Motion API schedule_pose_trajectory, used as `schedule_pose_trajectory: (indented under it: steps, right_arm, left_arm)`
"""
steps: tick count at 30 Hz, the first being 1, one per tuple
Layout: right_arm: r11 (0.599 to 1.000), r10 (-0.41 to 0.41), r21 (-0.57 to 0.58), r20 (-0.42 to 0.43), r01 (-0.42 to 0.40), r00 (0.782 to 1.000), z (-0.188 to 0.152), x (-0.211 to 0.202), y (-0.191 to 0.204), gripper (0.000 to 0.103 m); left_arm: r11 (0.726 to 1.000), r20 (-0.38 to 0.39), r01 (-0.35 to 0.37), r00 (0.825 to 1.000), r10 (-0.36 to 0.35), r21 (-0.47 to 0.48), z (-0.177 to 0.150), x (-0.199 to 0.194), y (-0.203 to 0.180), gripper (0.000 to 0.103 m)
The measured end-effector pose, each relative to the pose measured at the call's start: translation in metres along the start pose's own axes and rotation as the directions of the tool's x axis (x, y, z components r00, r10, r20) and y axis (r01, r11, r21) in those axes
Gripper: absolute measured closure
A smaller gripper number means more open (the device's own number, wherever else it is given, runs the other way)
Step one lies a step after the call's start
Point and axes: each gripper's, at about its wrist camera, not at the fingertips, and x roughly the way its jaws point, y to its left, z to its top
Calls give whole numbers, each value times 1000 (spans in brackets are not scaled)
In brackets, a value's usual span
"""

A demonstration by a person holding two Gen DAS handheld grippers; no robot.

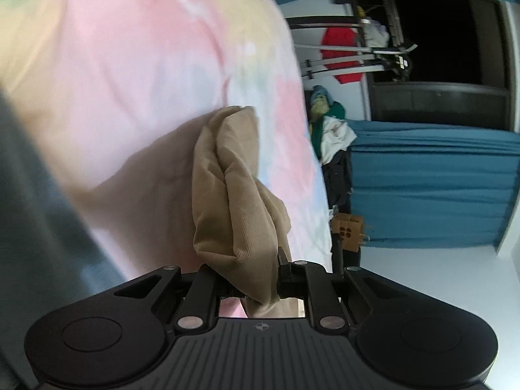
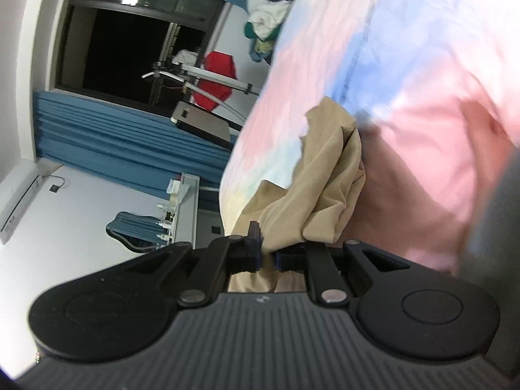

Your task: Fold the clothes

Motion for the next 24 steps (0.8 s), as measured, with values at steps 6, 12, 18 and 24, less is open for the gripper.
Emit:
schedule_pose_trajectory:
  steps: [6, 12, 18, 24]
  right_arm:
    - [1000, 8, 26, -18, -8, 1000, 9, 11, 7, 91]
    - [993, -1, 121, -39, 6, 999, 40, 53, 10, 91]
    - [976, -72, 199, -64, 83, 995, 78, 114, 3, 91]
    - [959, -148, 229, -99, 167, 984, 106, 182, -19, 90]
  left_arm:
    - [997, 2, -19, 1000, 19, -68, 16, 8, -1, 87]
    - [993, 8, -38, 999, 39, -116, 54, 58, -32, 79]
    - [993, -13, -72, 997, 71, -97, 95, 129, -60, 68]
    - [990, -33, -112, 993, 110, -83, 133, 202, -41, 67]
